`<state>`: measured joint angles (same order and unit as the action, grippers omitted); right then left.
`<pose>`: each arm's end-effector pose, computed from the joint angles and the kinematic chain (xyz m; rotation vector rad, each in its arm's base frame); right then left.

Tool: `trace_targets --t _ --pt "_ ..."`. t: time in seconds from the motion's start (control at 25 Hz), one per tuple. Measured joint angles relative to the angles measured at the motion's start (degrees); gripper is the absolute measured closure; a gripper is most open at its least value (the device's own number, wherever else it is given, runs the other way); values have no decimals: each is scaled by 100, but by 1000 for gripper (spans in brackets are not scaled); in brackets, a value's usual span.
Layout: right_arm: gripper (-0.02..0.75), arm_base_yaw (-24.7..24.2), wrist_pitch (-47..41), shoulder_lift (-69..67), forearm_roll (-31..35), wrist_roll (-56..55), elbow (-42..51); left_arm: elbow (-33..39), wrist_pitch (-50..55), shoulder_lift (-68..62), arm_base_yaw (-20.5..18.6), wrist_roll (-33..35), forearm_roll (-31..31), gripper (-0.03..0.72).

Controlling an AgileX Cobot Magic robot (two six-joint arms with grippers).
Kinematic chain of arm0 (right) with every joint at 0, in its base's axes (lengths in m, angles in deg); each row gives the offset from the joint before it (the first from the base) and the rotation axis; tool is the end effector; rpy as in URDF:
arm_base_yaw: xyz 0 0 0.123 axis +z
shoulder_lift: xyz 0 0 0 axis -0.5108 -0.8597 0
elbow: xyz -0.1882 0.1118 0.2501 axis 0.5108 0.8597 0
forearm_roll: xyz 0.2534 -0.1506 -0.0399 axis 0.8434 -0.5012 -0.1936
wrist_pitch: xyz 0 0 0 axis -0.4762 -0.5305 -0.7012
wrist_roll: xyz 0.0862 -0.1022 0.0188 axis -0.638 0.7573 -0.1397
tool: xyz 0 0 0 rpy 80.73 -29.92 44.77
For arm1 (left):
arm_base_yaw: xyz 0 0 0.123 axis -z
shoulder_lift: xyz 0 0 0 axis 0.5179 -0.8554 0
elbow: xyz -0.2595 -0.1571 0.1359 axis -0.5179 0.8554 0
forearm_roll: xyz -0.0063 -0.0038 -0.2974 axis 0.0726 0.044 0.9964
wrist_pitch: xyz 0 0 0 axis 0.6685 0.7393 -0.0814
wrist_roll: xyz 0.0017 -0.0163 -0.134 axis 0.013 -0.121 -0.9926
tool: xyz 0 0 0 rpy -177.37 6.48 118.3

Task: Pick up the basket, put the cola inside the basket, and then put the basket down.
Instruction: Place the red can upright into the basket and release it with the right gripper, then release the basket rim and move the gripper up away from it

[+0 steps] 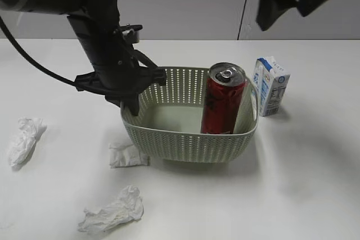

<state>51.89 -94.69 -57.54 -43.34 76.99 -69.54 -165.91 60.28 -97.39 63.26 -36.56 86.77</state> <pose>0.4116 0.1647 0.3402 -0.5371 2.6922 0.1487 0.3870 -0.2722 0.1603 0.2237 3.0335 -0.3878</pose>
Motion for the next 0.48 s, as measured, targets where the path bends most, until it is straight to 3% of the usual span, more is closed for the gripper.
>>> trace_targets --t 0.2,0.32,0.48 --pt "111 -1037 -12 313 116 69 280 0 7 0 0 0 5 690" --pt "132 -1360 -12 751 119 79 738 0 1 0 0 0 0 690" --pt "146 -1441 113 1560 144 129 1749 0 -37 0 -45 5 -42 690"
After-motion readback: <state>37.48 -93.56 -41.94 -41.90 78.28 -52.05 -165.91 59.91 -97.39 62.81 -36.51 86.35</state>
